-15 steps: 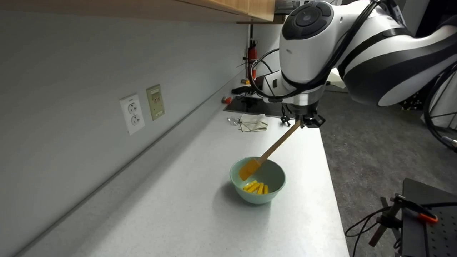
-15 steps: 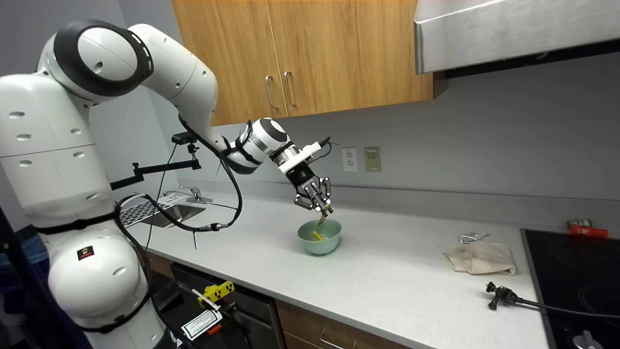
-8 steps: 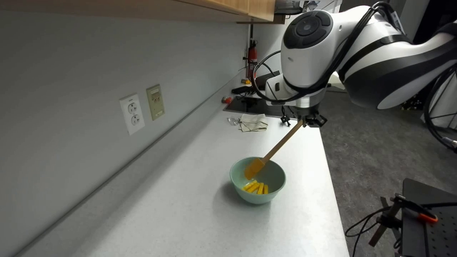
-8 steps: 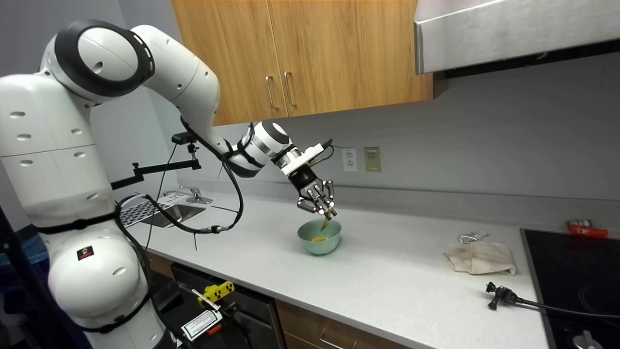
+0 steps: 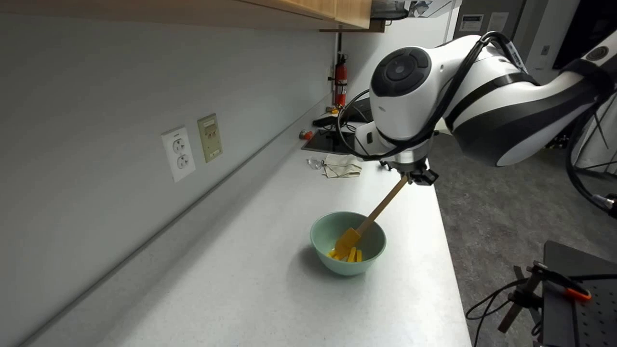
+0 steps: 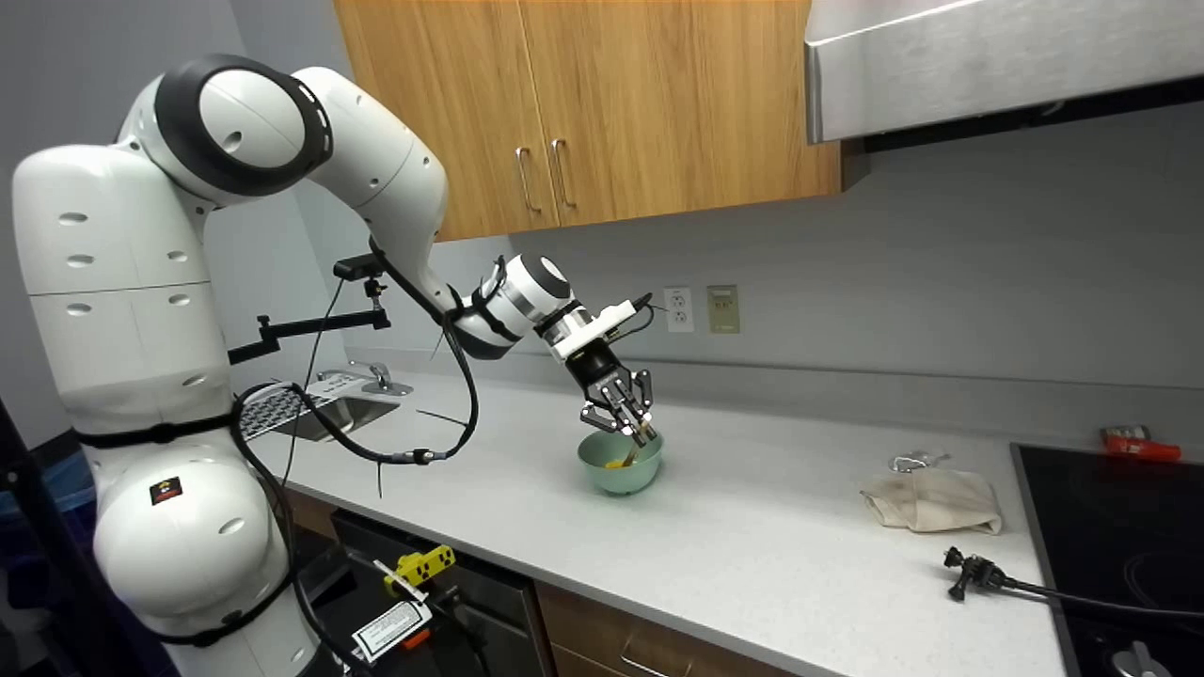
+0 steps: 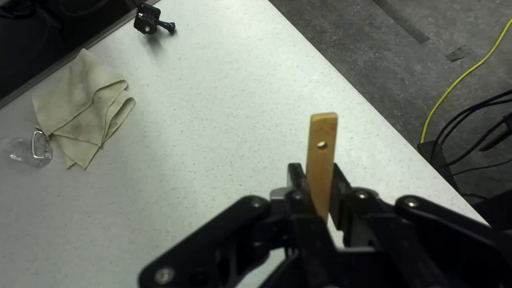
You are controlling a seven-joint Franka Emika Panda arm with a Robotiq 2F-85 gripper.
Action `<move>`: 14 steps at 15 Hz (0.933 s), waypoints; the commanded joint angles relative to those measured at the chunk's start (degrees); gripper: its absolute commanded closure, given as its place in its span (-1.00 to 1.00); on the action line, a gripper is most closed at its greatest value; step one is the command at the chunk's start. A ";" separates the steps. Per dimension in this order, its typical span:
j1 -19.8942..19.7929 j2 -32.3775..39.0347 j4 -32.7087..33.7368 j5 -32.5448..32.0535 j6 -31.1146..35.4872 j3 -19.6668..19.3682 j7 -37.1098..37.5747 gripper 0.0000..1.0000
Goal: Use the spoon to stir the contents of the bowl
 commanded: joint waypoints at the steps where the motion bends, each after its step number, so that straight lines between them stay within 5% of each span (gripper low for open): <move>1: 0.08 1.37 1.86 0.48 -0.68 0.58 -0.30 0.92; 14: -0.61 -3.24 0.27 -0.70 -1.08 -0.26 -0.78 0.92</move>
